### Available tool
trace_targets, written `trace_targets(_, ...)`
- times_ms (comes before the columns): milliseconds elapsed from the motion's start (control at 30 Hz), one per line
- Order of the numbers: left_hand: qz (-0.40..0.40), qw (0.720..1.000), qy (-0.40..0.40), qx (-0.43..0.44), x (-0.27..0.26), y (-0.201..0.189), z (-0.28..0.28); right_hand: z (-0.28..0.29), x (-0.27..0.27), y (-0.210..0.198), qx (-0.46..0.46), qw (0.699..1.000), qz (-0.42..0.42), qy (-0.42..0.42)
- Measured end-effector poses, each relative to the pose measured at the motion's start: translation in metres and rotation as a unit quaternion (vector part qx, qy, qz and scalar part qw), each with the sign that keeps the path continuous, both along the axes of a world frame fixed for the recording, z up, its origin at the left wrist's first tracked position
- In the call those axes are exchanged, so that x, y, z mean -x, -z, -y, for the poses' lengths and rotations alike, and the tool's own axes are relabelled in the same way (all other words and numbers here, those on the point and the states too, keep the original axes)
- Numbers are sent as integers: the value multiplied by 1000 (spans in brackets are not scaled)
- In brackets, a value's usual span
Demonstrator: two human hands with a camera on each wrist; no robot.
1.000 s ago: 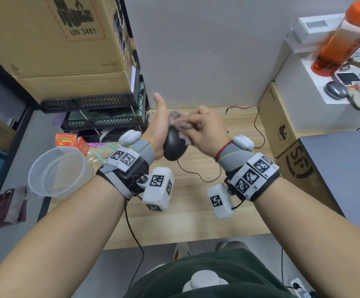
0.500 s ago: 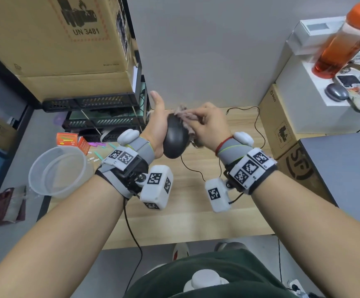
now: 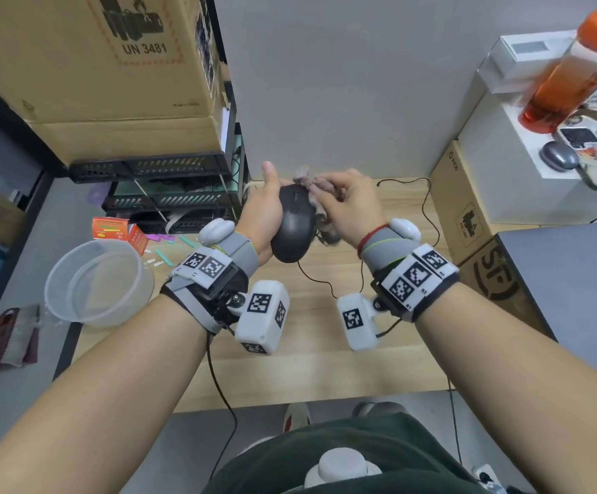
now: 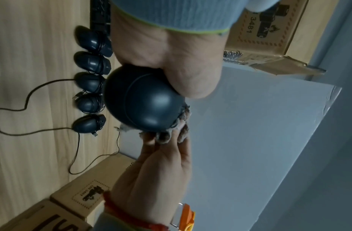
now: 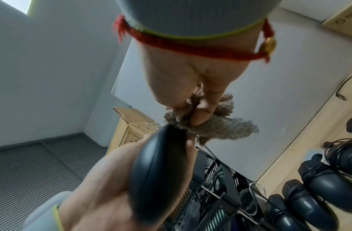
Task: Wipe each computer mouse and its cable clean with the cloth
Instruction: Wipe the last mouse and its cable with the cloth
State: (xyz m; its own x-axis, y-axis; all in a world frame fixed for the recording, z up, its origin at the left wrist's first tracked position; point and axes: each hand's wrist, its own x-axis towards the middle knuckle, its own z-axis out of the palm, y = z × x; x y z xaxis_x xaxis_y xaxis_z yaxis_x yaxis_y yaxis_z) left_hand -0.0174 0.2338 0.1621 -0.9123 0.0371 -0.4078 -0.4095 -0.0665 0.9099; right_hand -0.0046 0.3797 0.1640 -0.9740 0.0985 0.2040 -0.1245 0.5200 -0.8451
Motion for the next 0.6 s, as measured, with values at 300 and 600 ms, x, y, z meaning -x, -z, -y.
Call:
trace_targets(300,-38,991,-86,97,7,-1,13,21,-37,6,181,972,113,-103)
trace_targets(600,15,999,18,31,-4,-3,-11,12,-18,2,56,997,36,-28)
